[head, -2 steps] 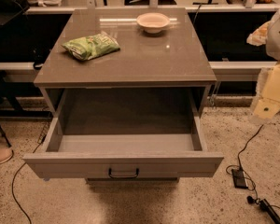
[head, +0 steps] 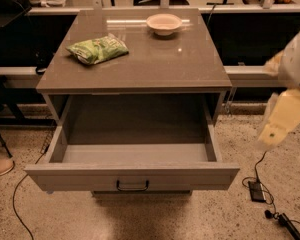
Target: Close top drawer
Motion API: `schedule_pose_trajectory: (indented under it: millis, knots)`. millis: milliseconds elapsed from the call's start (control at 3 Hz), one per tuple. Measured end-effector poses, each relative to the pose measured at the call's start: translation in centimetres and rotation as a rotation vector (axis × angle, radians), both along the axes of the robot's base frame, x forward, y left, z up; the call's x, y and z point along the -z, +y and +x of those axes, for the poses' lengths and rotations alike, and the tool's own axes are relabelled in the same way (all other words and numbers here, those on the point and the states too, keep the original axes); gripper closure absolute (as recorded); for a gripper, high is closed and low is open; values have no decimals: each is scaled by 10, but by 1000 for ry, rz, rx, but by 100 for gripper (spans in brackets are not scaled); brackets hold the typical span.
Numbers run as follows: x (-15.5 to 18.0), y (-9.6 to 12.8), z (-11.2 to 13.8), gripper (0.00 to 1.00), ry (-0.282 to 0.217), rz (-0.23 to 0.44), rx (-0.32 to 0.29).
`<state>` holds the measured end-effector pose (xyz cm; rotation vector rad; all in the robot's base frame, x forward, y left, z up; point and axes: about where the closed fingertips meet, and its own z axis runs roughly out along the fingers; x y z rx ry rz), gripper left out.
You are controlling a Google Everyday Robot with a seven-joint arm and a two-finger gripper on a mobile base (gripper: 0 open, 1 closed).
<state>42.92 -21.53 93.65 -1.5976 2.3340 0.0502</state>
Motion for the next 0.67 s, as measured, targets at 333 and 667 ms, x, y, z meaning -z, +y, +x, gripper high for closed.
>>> schedule_pose_trajectory:
  millis: [333, 667]
  knots:
    - [70, 12, -20, 0, 132, 175, 183]
    - [124, 28, -34, 19, 229, 258, 312]
